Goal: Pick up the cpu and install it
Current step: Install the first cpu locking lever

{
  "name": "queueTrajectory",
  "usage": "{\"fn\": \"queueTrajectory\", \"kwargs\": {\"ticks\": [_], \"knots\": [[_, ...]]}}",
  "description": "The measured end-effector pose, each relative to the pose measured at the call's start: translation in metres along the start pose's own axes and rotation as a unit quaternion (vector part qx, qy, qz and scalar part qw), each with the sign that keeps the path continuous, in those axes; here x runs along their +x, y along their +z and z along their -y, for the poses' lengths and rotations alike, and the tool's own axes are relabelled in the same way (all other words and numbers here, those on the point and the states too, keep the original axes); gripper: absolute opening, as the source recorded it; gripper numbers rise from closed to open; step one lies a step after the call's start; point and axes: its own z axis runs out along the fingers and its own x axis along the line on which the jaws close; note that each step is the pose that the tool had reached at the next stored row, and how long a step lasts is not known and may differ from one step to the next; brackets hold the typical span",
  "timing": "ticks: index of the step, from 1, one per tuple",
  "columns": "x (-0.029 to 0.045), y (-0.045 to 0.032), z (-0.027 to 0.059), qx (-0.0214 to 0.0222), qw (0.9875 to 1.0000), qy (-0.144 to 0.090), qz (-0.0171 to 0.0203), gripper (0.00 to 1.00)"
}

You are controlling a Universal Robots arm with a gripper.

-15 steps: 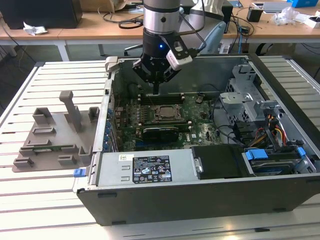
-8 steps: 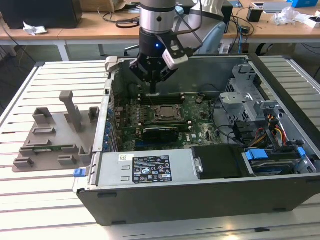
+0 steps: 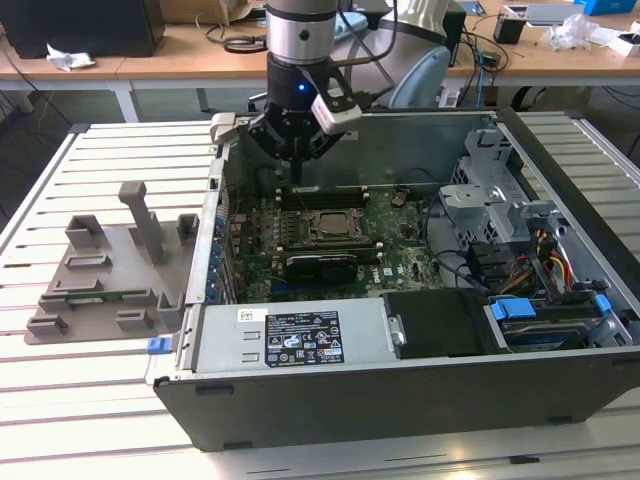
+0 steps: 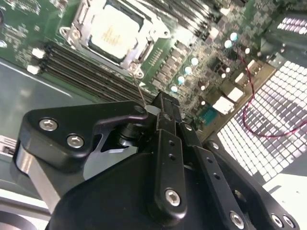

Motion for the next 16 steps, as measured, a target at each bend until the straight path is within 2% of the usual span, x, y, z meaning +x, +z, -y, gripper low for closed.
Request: {"fn": "queueTrajectory", "kwargs": {"ticks": [4,9,11,16], "knots": [[0.0093,0.0076,-0.0099,-0.0001,1.0000,0.000,0.0000,0.11],[0.0151,0.0142,-0.0209,-0.0002,1.0000,0.000,0.0002,0.11],[0.0143,0.0179,-0.0211,0.0000,1.0000,0.000,0.0000,0.11],[0.0008,0.0181,-0.0206,-0.0001,1.0000,0.000,-0.0002,0.11]]}}
